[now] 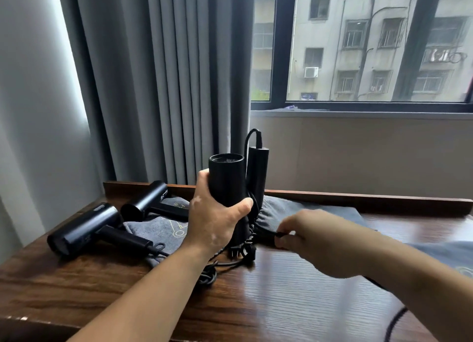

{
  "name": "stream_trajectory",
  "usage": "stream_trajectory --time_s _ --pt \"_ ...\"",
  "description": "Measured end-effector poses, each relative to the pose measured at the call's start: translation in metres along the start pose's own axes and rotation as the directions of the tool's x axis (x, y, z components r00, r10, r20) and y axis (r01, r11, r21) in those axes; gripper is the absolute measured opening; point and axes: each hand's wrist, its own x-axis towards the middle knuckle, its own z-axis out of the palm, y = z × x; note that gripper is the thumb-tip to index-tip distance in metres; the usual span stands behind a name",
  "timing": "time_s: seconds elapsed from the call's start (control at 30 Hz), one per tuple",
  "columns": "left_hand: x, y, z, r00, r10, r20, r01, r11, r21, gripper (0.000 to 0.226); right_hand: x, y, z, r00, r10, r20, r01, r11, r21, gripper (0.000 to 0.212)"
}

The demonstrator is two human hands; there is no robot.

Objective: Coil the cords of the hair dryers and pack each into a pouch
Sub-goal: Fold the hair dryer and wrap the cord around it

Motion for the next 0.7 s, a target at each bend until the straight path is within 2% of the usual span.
stream_trajectory --time_s 0.13,0.3,0.37,0.47,0.53,0.6,0.7 --pt "-0.002 0.006 -0.003 0.993 0.089 0.082 -0.101 0.983 0.154 0.069 -0.017 -0.001 -0.029 0.999 -0.008 -0.034 0.006 0.997 -0.079 0.027" --pt "-0.008 0.013 -0.01 0.945 0.0 0.327 -0.078 0.971 0.228 0.063 -0.031 0.005 -0.059 0.989 -0.044 -0.141 0.023 0.99 -0.143 0.024" --pt "-0.01 0.014 -0.014 0.887 -0.06 0.458 -0.081 0.956 0.282 0.062 -0.03 0.013 -0.07 0.979 -0.057 -0.196 0.033 0.992 -0.121 0.023" --pt "-0.018 0.016 -0.02 0.751 -0.116 0.65 -0.107 0.95 0.292 0.061 -0.025 0.025 -0.079 0.967 -0.096 -0.236 0.081 0.994 -0.074 0.023" --pt "-0.023 0.017 -0.022 0.672 -0.138 0.727 -0.095 0.958 0.27 0.063 -0.019 0.032 -0.078 0.958 -0.115 -0.261 0.101 0.993 -0.065 0.023" --pt "-0.026 0.017 -0.024 0.613 -0.151 0.775 -0.004 0.981 0.194 0.068 -0.011 0.041 -0.072 0.95 -0.103 -0.295 0.098 0.995 -0.033 0.022" --pt "-0.029 0.018 -0.031 0.55 -0.087 0.831 0.155 0.988 0.001 0.077 -0.001 0.055 -0.059 0.943 -0.049 -0.328 0.076 0.995 0.07 0.019"
